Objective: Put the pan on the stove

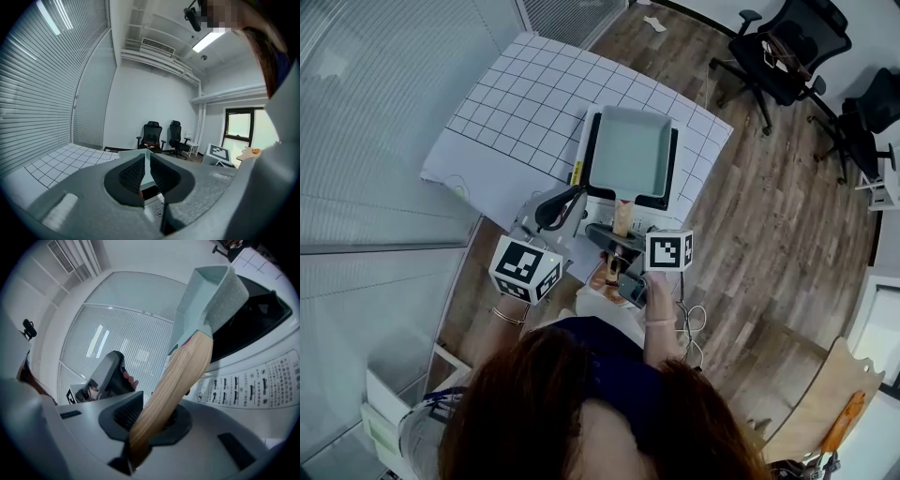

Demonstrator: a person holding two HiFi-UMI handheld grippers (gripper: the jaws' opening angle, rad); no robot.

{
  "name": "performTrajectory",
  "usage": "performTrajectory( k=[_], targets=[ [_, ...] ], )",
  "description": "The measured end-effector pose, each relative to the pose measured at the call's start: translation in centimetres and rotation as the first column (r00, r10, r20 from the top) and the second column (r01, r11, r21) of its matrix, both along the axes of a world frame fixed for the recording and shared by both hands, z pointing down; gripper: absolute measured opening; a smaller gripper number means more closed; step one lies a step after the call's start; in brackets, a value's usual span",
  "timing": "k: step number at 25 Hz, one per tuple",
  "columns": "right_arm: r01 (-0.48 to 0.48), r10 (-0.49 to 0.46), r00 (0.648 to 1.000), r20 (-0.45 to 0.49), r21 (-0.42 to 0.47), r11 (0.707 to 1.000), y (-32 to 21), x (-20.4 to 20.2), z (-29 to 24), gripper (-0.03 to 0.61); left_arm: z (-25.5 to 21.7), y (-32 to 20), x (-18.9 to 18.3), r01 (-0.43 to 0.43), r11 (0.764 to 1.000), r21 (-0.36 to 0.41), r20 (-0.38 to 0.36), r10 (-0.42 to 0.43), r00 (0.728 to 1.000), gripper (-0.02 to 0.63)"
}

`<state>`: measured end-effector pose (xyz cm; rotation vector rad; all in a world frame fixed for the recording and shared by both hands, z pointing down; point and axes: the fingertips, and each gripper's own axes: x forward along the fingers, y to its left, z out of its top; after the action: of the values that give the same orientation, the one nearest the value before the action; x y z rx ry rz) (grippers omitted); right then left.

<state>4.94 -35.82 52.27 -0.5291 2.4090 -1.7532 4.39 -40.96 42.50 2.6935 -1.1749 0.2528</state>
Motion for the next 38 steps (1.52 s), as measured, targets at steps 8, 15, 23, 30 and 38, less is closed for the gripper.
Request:
performTrajectory(
  k=[8,15,23,30,38],
  targets=[
    [-0.003,0.003,1.000,-0.011,-0.005,1.000,-0.3,-0.1,0.3,0.066,0.1,-0.2,-0.3,0.001,1.000,-0.006,-0.003,-0.001,1.000,0.041],
    [0.007,-0.008,1.000,-0.026,-0.015,1.000,0.3,-0.3,0.9,0.067,0.1,0.0,-0.7,0.007,1.000,-0.006,-0.006,-0.007,1.000,0.041],
    [0.010,-0.010,1.000,-0.019,-0.003,1.000,0.4,-0.3,1.3,0.082,0.3,0.5,-1.0,0.008,1.000,-0.005,-0.010,-0.008,1.000,0.041],
    [-0.030,0.030,0.999,0.023,0.002,1.000,0.0,0.0,0.6,0.140,-0.3,1.1,-0.9,-0.002,1.000,0.009,-0.008,0.002,1.000,0.041],
    [-0.101,0.102,0.994,0.040,-0.019,0.995,-0.1,1.0,0.7,0.197,-0.6,2.0,-1.1,-0.010,1.000,0.014,-0.006,0.010,1.000,0.041]
  ],
)
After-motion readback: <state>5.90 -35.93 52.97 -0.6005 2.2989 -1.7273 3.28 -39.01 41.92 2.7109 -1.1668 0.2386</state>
